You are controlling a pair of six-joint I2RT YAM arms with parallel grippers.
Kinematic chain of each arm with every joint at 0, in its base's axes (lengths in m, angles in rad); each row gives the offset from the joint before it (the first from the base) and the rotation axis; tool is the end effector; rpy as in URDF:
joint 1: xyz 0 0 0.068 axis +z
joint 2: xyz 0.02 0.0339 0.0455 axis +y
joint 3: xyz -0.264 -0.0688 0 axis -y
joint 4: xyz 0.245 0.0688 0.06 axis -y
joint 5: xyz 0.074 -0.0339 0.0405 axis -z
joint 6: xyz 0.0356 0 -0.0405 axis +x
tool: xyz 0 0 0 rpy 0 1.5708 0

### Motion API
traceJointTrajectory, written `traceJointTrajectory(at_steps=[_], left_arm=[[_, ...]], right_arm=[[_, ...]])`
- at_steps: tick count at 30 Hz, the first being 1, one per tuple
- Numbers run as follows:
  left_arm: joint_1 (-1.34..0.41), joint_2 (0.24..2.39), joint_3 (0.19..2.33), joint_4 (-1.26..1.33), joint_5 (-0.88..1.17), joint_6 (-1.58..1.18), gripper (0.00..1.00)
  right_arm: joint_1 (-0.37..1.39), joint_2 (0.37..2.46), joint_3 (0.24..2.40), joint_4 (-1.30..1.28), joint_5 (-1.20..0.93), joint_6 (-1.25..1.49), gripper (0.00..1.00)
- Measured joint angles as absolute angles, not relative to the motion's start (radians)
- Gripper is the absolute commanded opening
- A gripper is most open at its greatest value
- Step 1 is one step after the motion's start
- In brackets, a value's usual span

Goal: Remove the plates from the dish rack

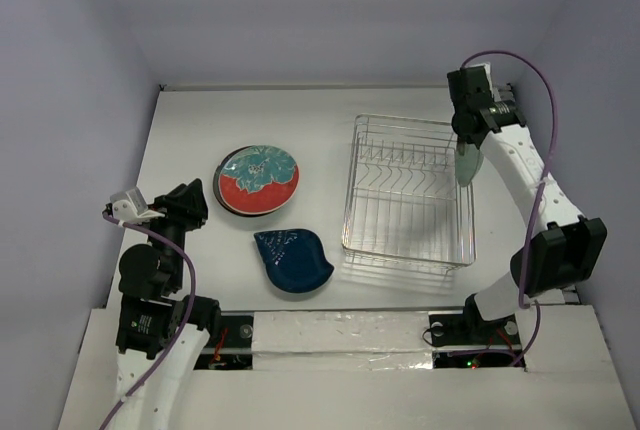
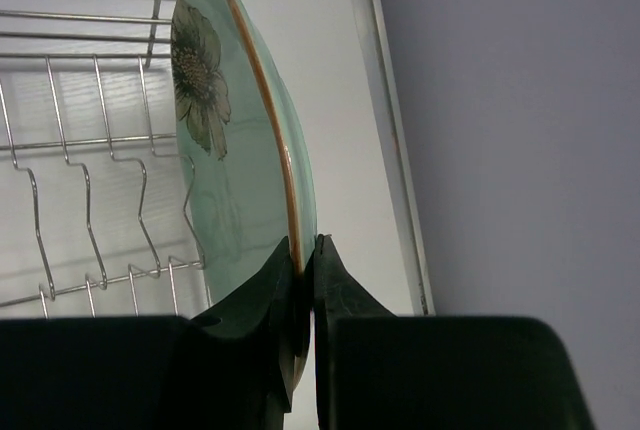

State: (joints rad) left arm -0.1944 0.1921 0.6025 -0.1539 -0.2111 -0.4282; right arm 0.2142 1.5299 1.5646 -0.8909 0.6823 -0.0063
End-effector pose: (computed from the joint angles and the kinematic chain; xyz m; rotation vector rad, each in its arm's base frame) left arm 0.0670 -0.0056 0.3443 -0.3335 1.2879 -0.3903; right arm 0.3161 0.0458 0.3690 0.0494 2.2949 -0.7154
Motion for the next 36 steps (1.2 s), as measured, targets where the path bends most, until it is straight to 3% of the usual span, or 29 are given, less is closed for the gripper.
traceJointTrajectory(at_steps=[3, 10, 14, 20, 30, 36], left_arm=[[-0.194, 0.192, 0.603, -0.154, -0.211, -0.428, 0.37], [-0.194, 0.192, 0.603, -0.154, -0.212, -0.429, 0.54], [-0.194, 0.192, 0.603, -0.154, -0.211, -0.429, 0.57], [-0.194, 0.198, 0.603, -0.154, -0.211, -0.429, 0.58], [-0.194, 0.203, 0.603, -0.154, -0.211, -0.429, 0.59], [-0.194, 0.208, 0.603, -0.154, -0.211, -0.429, 0.59]], right_arm=[[0.244, 1.559, 1.647, -0.923, 0.723, -0.008, 0.00], [0.346, 1.494, 1.920, -0.898, 0.646, 0.101, 0.00], [0.430, 1.380, 1.884, -0.817, 0.514, 0.217, 0.00], [0.537, 1.312, 1.608, -0.569, 0.262, 0.461, 0.00], [0.767, 1.768, 1.555, -0.303, 0.090, 0.751, 0.00], [0.803, 1.903, 1.554, -0.213, 0.045, 0.867, 0.02]])
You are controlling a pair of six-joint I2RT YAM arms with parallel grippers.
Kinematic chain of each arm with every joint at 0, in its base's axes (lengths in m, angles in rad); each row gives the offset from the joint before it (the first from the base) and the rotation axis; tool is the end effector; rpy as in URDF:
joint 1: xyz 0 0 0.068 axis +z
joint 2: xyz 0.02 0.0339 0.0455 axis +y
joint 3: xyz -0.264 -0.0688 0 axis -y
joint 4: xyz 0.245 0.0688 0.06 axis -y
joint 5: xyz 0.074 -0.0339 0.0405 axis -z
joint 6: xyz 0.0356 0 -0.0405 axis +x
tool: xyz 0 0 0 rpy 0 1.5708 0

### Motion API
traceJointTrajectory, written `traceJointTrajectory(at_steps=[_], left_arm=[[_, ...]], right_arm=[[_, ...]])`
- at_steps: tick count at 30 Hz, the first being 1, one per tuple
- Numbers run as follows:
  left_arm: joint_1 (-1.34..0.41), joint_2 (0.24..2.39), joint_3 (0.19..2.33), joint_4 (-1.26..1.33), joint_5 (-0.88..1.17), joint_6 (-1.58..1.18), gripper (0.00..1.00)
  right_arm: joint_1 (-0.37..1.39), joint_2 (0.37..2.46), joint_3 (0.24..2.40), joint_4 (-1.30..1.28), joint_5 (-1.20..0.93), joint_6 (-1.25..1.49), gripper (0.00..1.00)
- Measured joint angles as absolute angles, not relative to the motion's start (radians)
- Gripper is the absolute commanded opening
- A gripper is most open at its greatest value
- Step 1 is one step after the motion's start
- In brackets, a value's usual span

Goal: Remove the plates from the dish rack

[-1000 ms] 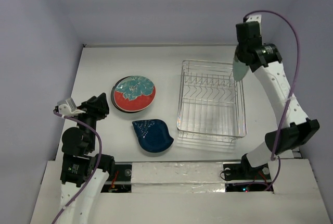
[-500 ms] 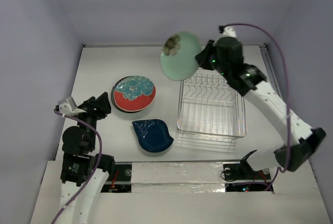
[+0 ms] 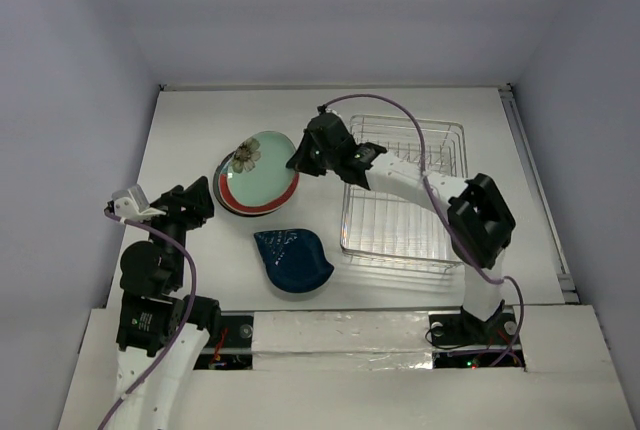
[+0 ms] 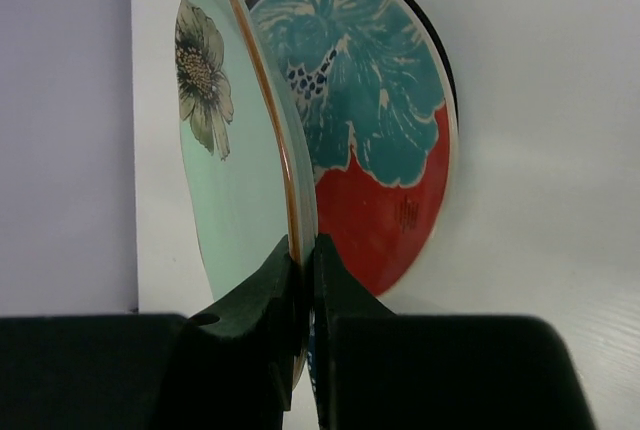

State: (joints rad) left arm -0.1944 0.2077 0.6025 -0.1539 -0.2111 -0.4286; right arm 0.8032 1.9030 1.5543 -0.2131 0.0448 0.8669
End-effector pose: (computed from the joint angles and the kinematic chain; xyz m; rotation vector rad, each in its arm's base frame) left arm 0.0705 -0.0063 0.3435 -0.3347 1.3033 -0.3868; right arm 0.3133 0.3224 0.2774 0.1008 2.2772 0.8987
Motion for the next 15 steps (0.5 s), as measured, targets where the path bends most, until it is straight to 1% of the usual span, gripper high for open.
traceJointTrajectory(at_steps=[5, 9, 12, 15], left_arm=[[-0.194, 0.208, 0.603, -0.154, -0.211, -0.429, 0.59], [-0.194, 0.208, 0.603, -0.154, -0.211, -0.429, 0.59], [-0.194, 0.208, 0.603, -0.154, -0.211, -0.429, 0.59], [-0.194, 0.209, 0.603, -0.154, -0.211, -0.429, 0.59]], right_arm=[[0.816, 1.967, 1.554, -0.130, 0.044, 0.939, 0.14], [0.822, 2.012, 1.554, -0.090, 0.039, 0.973, 0.17], [0.829, 2.043, 1.553, -0.085, 0.039, 0.995, 0.22], [0.832, 2.052, 1.553, -0.073, 0.037, 1.008, 0.39]])
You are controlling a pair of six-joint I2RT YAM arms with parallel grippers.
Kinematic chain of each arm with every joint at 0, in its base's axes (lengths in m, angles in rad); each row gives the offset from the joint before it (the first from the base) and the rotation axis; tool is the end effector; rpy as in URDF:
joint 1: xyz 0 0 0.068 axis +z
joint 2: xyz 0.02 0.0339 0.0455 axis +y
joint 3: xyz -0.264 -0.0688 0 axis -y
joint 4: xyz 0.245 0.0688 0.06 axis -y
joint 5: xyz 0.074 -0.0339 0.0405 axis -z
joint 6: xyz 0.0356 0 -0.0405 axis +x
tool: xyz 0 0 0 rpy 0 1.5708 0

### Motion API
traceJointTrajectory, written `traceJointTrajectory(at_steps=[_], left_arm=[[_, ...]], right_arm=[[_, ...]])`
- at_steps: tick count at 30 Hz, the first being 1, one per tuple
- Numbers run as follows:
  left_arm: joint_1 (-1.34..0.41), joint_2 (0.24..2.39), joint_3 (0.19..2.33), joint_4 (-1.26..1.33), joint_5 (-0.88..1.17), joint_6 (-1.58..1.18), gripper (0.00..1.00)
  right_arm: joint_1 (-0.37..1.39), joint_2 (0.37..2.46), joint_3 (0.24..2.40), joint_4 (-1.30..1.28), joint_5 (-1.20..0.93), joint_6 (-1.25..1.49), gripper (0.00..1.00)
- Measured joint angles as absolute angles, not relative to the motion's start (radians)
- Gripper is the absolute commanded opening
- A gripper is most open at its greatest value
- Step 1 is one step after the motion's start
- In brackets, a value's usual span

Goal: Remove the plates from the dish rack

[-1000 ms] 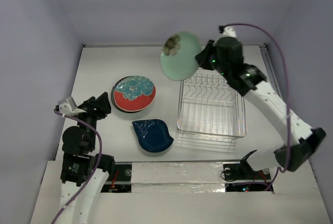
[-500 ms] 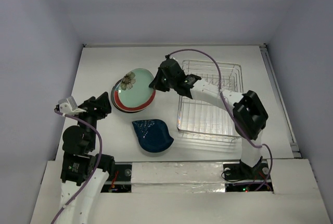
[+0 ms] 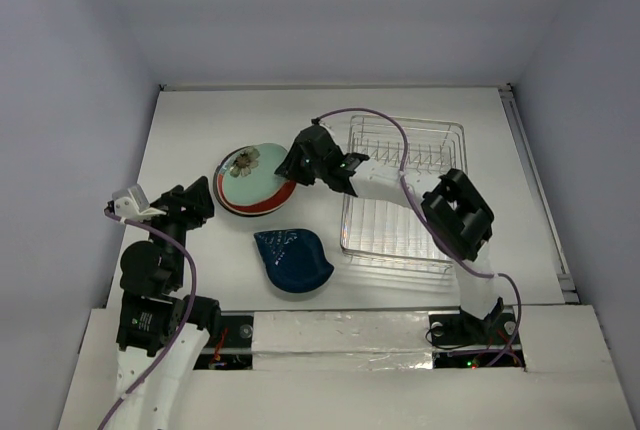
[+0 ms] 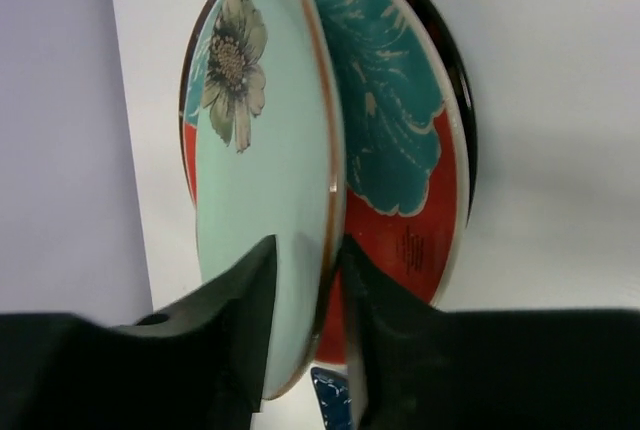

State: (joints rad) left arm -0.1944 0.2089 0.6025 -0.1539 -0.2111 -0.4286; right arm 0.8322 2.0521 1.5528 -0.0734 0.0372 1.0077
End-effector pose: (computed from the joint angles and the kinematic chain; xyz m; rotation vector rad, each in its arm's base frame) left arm 0.0708 -0.0063 0.3435 -0.3348 1.3044 -0.3865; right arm 0.3229 0.3526 0.2235 0.2274 2.3159 0.9828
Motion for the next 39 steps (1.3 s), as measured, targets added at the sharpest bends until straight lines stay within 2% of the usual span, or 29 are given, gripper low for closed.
traceJointTrajectory(at_steps=[1, 3, 4, 7, 10, 16, 20, 21, 24, 26, 27, 28, 33, 34, 36, 37, 39], left_arm=[[-0.194, 0.209, 0.603, -0.154, -0.211, -0.429, 0.59], [-0.194, 0.210, 0.603, -0.154, -0.211, -0.429, 0.59], [-0.194, 0.210, 0.603, -0.154, -0.211, -0.429, 0.61], [-0.194, 0.211, 0.603, -0.154, -0.211, -0.429, 0.64], [-0.194, 0.214, 0.603, -0.154, -0.211, -0.429, 0.70], [-0.194, 0.214, 0.603, -0.154, -0.211, -0.429, 0.85], [-0.194, 0.214, 0.603, -0.154, -0.211, -0.430, 0.93], [-0.194, 0.215, 0.603, -0.154, -0.211, -0.430, 0.94], [-0.194, 0.218, 0.603, -0.154, -0.211, -0.430, 0.98], [-0.194, 0.220, 0.603, -0.154, -0.211, -0.430, 0.99], [-0.194, 0.221, 0.603, -0.154, -0.211, -0.430, 0.99], [-0.192, 0.221, 0.603, -0.155, -0.211, -0.430, 0.99], [-0.167, 0.215, 0.603, -0.160, -0.211, -0.429, 0.99], [-0.162, 0.212, 0.603, -0.162, -0.211, -0.429, 0.99], [-0.158, 0.210, 0.603, -0.162, -0.211, -0.429, 0.99], [-0.155, 0.210, 0.603, -0.162, -0.211, -0.429, 0.99], [-0.155, 0.212, 0.603, -0.163, -0.211, -0.428, 0.99]], right_arm=[[0.834, 2.052, 1.553, -0.072, 0.037, 1.011, 0.55], [0.838, 2.052, 1.553, -0.066, 0.037, 1.010, 0.70], [0.841, 2.052, 1.553, -0.066, 0.038, 1.008, 0.82], [0.853, 2.052, 1.553, -0.086, 0.056, 0.987, 0.95], [0.873, 2.051, 1.559, -0.113, 0.094, 0.957, 1.00], [0.927, 1.996, 1.568, -0.226, 0.196, 0.879, 1.00], [0.955, 1.886, 1.565, -0.276, 0.267, 0.831, 0.99], [0.964, 1.843, 1.560, -0.281, 0.284, 0.817, 0.98], [0.984, 1.694, 1.533, -0.287, 0.331, 0.773, 0.83], [0.999, 1.574, 1.492, -0.281, 0.360, 0.738, 0.52], [1.007, 1.508, 1.461, -0.278, 0.374, 0.720, 0.31], [1.016, 1.434, 1.422, -0.271, 0.389, 0.702, 0.02], [1.040, 1.019, 1.179, -0.261, 0.466, 0.650, 0.00], [1.040, 0.939, 1.135, -0.274, 0.483, 0.648, 0.06], [1.040, 0.770, 1.060, -0.309, 0.530, 0.652, 0.26], [1.040, 0.719, 1.039, -0.324, 0.546, 0.650, 0.46], [1.040, 0.576, 0.997, -0.363, 0.596, 0.659, 0.62]])
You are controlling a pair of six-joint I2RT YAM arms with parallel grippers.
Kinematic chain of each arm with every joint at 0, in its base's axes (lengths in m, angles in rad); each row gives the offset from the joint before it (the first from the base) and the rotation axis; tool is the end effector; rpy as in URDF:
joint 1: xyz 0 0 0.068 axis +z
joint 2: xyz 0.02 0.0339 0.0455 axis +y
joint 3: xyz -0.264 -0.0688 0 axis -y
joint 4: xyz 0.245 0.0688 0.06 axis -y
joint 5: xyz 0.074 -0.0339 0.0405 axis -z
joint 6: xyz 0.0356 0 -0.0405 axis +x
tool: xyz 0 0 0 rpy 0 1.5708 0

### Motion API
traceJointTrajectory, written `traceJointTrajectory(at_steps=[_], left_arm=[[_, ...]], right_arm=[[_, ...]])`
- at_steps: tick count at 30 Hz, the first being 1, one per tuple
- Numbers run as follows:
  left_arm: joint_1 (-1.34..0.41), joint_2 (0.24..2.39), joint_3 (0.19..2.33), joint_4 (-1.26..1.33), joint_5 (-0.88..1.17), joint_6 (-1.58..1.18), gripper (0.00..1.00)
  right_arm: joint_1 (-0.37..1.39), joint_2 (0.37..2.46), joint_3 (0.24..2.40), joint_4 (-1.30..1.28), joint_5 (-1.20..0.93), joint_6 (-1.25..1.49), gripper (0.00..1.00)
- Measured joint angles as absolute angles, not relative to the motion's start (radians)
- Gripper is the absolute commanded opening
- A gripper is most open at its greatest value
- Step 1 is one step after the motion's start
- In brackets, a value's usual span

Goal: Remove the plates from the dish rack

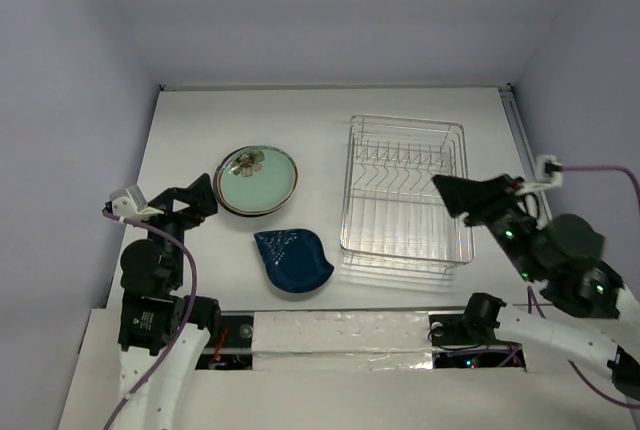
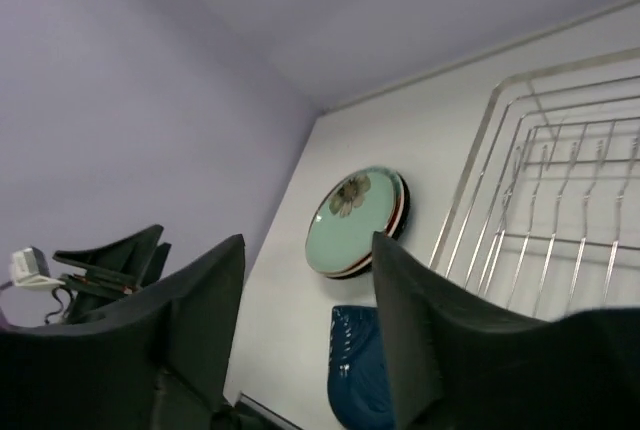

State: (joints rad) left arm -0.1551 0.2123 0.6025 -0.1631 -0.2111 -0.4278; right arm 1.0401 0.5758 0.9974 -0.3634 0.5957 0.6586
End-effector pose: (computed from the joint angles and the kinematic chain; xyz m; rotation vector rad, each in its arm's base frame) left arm 0.0720 -0.0037 0.3423 -0.3604 1.3085 -0.3496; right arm 0.0683 0.0769 0.4183 0.1967 1.5803 0.8982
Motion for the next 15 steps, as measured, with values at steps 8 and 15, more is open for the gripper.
traceJointTrajectory(at_steps=[8, 15], left_arm=[[-0.155, 0.239, 0.692, -0.199, -0.211, -0.423, 0.99], [-0.155, 0.243, 0.765, -0.172, -0.211, -0.424, 0.99]], right_arm=[[1.040, 0.209, 0.957, -0.502, 0.802, 0.715, 0.83], [1.040, 0.109, 0.884, -0.529, 0.874, 0.729, 0.83]])
